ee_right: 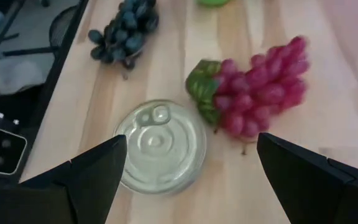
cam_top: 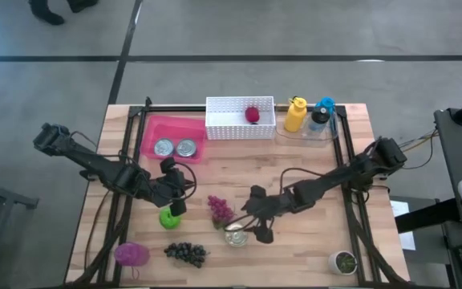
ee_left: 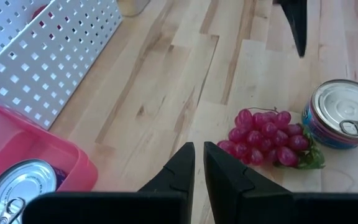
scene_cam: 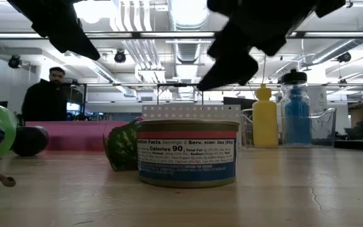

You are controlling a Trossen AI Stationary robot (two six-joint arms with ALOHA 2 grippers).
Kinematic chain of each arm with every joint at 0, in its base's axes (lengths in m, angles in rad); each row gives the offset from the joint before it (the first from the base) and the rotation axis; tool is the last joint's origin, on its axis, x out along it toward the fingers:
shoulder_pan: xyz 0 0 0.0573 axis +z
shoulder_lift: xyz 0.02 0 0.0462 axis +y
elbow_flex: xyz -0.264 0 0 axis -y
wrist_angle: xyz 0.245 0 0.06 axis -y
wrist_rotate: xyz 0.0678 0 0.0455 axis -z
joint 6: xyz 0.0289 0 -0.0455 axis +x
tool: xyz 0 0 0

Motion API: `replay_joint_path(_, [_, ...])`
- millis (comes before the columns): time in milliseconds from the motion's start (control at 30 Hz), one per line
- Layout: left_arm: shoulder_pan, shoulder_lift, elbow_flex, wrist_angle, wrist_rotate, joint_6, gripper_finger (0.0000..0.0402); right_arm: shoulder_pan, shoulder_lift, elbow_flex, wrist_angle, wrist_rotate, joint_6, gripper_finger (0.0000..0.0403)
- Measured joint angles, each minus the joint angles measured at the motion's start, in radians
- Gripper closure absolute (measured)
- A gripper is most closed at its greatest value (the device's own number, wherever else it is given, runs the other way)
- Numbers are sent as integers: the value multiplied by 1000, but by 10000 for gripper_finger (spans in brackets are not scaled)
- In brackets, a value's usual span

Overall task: Pick & Place Food Item
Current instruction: Put the blue pink tuna can into the pink bin

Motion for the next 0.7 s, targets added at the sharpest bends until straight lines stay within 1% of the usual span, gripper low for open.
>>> replay_joint_path(100, [0,0,0,0,0,0,363,3,42,18,-14,-4,-8,44])
replay_joint_path(200, [0,0,0,0,0,0,363,7,68,42,-8,-3,-50,44])
replay_joint_path(300, [0,0,0,-3,0,0,363,12,99,69,-11,-4,-84,52])
replay_joint_path(400, [0,0,-2,-3,0,0,363,16,120,97,-23,-8,-105,70])
replay_joint_path(567, [0,0,-2,-7,0,0,363,18,125,140,-105,-7,-106,109])
replay_joint_path(700, [0,0,-2,-8,0,0,363,16,121,143,-105,1,-97,140])
